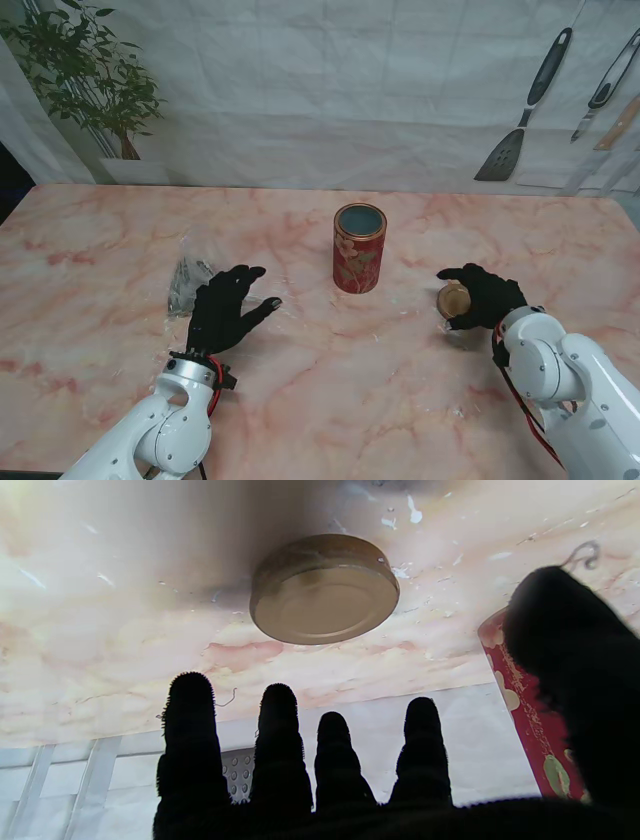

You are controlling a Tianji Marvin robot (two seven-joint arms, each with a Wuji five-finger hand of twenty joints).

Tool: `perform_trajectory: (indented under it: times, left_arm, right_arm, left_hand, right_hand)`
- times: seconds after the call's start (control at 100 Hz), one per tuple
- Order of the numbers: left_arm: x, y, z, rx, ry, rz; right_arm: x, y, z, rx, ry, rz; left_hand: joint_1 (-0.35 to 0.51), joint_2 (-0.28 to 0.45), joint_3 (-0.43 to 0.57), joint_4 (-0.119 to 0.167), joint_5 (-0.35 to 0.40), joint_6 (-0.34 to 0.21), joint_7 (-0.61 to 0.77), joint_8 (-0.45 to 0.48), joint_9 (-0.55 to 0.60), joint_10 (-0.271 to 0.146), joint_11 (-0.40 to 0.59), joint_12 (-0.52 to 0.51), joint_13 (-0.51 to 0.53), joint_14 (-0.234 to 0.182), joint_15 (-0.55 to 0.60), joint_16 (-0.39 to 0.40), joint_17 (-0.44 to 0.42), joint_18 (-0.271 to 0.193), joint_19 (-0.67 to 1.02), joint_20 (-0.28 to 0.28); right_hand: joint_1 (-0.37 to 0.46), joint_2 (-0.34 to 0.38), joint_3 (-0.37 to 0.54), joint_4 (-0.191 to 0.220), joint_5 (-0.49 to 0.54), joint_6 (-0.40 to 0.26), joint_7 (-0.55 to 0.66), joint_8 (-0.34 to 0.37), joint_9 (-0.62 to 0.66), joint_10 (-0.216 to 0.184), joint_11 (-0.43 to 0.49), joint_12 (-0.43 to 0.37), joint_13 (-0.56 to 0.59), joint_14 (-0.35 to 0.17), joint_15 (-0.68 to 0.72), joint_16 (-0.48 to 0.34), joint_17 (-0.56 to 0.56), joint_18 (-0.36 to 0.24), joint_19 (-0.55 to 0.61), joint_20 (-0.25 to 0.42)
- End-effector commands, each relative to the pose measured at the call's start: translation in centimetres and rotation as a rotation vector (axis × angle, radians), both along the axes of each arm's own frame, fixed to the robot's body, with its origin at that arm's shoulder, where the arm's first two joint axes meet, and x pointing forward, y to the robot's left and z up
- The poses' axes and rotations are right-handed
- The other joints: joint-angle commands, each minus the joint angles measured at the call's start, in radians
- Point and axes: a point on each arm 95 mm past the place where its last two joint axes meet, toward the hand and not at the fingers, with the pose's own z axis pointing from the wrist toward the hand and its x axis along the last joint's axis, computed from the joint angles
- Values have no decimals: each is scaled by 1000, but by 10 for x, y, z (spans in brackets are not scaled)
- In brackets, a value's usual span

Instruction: Insert tea bags into the tea bag box

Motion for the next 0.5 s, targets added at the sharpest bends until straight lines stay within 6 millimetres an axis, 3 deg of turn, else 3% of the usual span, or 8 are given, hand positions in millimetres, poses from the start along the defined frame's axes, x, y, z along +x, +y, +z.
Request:
perform_trajectory:
  times: [0.0,0.13,0.16,0.2,0.33,0.34,0.37,0.49]
  left_arm:
    - [0,-3,0,-7,12,-8]
    - [0,-2,0,-12,15,-8]
    - [-1,-2,1,-12,14,-8]
    - [-2,-2,4,-13,12,-6]
    - [-4,-2,6,-21,6,-3]
    - [-4,-2,6,-22,6,-4]
    - [-4,-2,7,-23,6,-5]
    - [-4,-3,7,-27,4,-6]
  right_arm:
    - [4,0,-4,-10,13,-2]
    - [13,2,-8,-22,29,-8]
    - [14,3,-9,-18,33,-11]
    - [17,3,-11,-16,38,-14]
    - [24,5,-14,-50,56,2]
    - [24,5,-14,-54,59,4]
    - [26,5,-15,-63,66,9]
    - [31,6,-18,-77,88,24]
  left_hand:
    - [1,-3,-7,-34,-45,-24,9,-2,-12,-32,5,-14,7,-22,-32,0,4,3,31,19]
    - [3,-4,-7,-34,-45,-26,14,-1,-13,-33,5,-14,10,-20,-31,1,9,4,35,21]
    - [2,-4,-7,-34,-44,-27,16,-1,-12,-34,5,-14,11,-19,-30,1,10,4,36,22]
    - [2,-5,-8,-34,-44,-27,17,0,-12,-34,6,-14,11,-18,-29,1,12,4,38,23]
    - [4,-6,-7,-34,-46,-29,20,-1,-13,-34,6,-15,14,-16,-28,2,15,4,41,25]
    - [4,-6,-8,-34,-46,-30,20,-1,-13,-34,6,-14,14,-16,-28,2,14,5,41,25]
    - [4,-6,-8,-34,-45,-32,21,-1,-11,-35,7,-14,16,-16,-27,2,15,5,41,25]
    - [5,-7,-7,-34,-46,-30,24,-1,-12,-35,7,-14,17,-14,-26,2,19,5,44,27]
  right_hand:
    - [-54,-58,45,-30,-45,-14,-26,12,-50,19,-39,22,-24,23,14,10,11,75,41,-23]
    - [-60,-88,63,-35,-48,-17,-87,20,-61,33,-78,52,-31,48,26,12,35,140,51,-35]
    - [-59,-97,68,-40,-33,-18,-154,73,-56,34,-107,84,-33,53,32,9,41,151,58,-52]
    - [-58,-106,72,-39,-30,-20,-163,85,-55,36,-111,85,-32,55,36,10,49,161,61,-54]
    - [-57,-118,84,-39,-25,-22,-177,101,-55,38,-111,81,-19,51,49,17,64,160,68,-53]
    - [-57,-118,85,-41,-13,-20,-231,151,-55,39,-108,72,-17,51,50,19,66,159,70,-55]
    - [-54,-118,86,-41,-2,-21,-278,196,-56,41,-106,65,-11,49,54,21,71,156,73,-55]
    - [-30,-128,91,-38,-5,-26,-301,211,-56,43,-110,62,-5,44,65,26,90,145,78,-54]
